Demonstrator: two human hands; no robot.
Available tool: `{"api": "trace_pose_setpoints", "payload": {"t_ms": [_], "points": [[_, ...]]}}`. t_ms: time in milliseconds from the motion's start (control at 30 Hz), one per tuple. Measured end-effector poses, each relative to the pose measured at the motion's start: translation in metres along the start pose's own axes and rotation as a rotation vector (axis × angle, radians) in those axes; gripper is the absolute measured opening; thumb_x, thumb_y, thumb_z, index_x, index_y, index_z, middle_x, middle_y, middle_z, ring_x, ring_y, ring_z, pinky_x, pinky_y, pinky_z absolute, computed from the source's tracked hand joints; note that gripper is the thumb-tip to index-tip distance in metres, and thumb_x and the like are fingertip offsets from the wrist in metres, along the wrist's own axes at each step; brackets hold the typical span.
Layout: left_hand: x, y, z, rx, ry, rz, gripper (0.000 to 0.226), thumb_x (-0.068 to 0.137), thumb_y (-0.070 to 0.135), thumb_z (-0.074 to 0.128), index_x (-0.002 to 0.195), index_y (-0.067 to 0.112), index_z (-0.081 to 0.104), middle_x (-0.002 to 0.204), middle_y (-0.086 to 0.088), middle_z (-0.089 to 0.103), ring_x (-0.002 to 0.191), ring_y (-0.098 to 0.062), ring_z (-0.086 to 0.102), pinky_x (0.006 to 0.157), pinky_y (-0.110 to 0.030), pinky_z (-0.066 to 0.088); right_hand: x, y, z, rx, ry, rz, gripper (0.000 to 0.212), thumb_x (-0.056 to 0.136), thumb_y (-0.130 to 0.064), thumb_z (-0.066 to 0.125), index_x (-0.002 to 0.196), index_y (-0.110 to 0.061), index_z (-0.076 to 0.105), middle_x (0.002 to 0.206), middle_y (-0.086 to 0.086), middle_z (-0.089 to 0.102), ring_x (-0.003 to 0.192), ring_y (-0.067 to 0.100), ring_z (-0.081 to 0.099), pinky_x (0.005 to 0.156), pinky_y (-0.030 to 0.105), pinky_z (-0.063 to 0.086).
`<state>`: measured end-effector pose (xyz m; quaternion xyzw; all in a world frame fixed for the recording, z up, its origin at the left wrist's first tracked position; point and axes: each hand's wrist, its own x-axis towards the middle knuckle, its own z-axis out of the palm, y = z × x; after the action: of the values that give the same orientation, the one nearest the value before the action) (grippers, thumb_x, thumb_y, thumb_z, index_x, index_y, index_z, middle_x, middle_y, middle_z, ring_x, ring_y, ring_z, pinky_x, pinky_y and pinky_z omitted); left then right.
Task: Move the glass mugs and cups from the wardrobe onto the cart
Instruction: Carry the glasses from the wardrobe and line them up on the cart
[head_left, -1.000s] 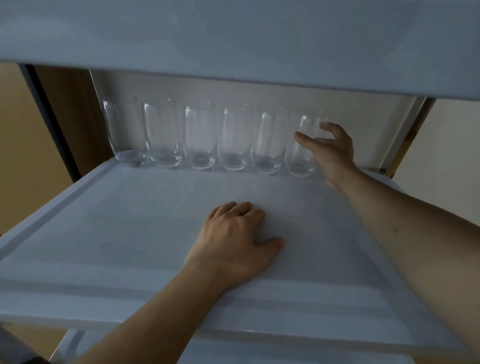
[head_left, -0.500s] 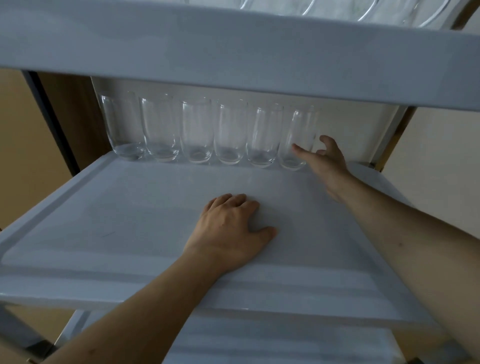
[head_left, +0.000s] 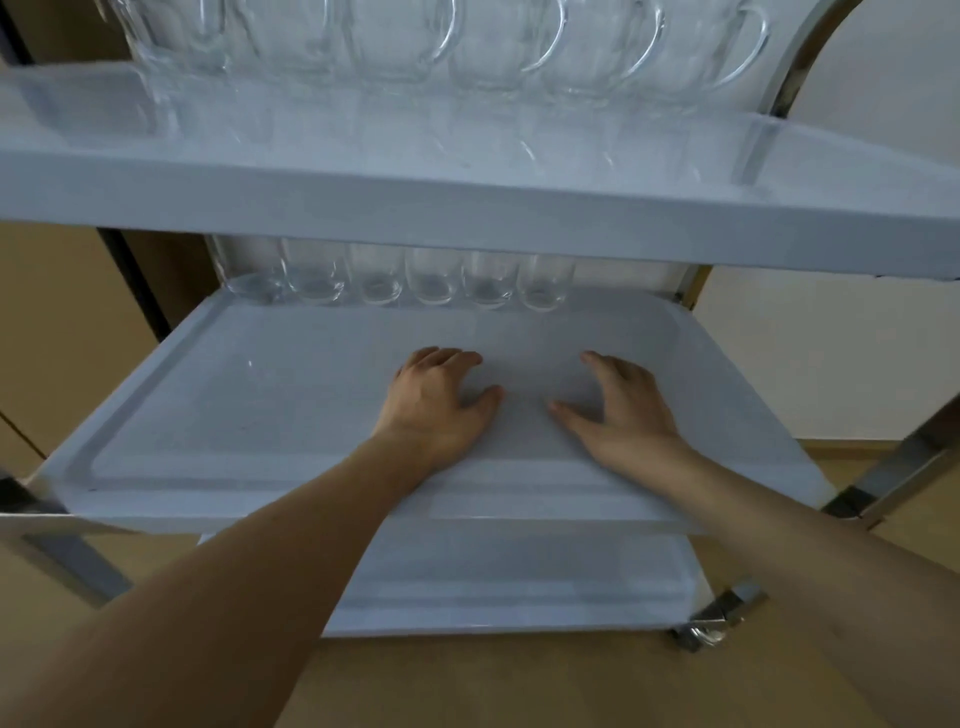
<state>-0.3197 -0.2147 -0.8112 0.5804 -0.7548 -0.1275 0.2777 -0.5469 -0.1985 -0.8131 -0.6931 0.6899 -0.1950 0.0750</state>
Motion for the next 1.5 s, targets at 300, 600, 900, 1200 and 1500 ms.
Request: {"api": "trace_pose_setpoints", "payload": {"t_ms": [300,600,900,1200,1500], "points": [[-0.045,0.023,-0.024,0.094,-0.107,-0.042,0.052,0.092,0.049,0.058,0.133,0.019,0.064,0.139,-0.005,0.062,0.139,-0.034,0.041,0.115,-0.043,0.033,-0.041,-0.03,-0.019,-0.091,-0.119,-0.07,0.074,0.095,-0.06,0.049,0.155,-0.017,0.036,0.157,0.013,0.037,0.146,0.035,0.026,0.122,0.041,0.02],[-0.127,0.074,-0.148,0.081,-0.279,-0.173,0.053,0.094,0.048,0.057,0.138,0.018,0.06,0.142,-0.006,0.058,0.142,-0.032,0.038,0.115,-0.046,0.033,-0.111,-0.103,-0.107,-0.015,-0.447,0.022,0.074,0.098,-0.064,0.039,0.158,-0.023,0.025,0.165,0.008,0.023,0.151,0.03,0.015,0.123,0.046,0.019],[-0.146,0.181,-0.344,0.138,-0.325,-0.162,0.057,0.096,0.046,0.058,0.144,0.016,0.053,0.142,-0.003,0.057,0.14,-0.026,0.039,0.113,-0.042,0.035,-0.159,-0.205,-0.299,0.054,-0.534,0.071,0.074,0.099,-0.066,0.036,0.159,-0.024,0.023,0.164,0.01,0.02,0.151,0.028,0.014,0.12,0.044,0.019],[-0.054,0.34,-0.442,0.146,-0.21,0.144,0.063,0.095,0.049,0.058,0.148,0.018,0.047,0.148,-0.005,0.051,0.142,-0.028,0.035,0.114,-0.045,0.034,-0.157,-0.208,-0.511,0.073,-0.214,0.121,0.076,0.098,-0.062,0.045,0.16,-0.024,0.02,0.165,0.008,0.019,0.152,0.026,0.014,0.121,0.044,0.02],[-0.001,0.536,-0.462,0.104,-0.148,0.47,0.061,0.095,0.048,0.059,0.147,0.019,0.048,0.149,-0.004,0.05,0.141,-0.026,0.037,0.116,-0.042,0.032,-0.166,-0.124,-0.684,0.053,0.096,0.238,0.072,0.097,-0.057,0.053,0.156,-0.023,0.03,0.16,0.006,0.031,0.146,0.029,0.024,0.118,0.044,0.028]]}}
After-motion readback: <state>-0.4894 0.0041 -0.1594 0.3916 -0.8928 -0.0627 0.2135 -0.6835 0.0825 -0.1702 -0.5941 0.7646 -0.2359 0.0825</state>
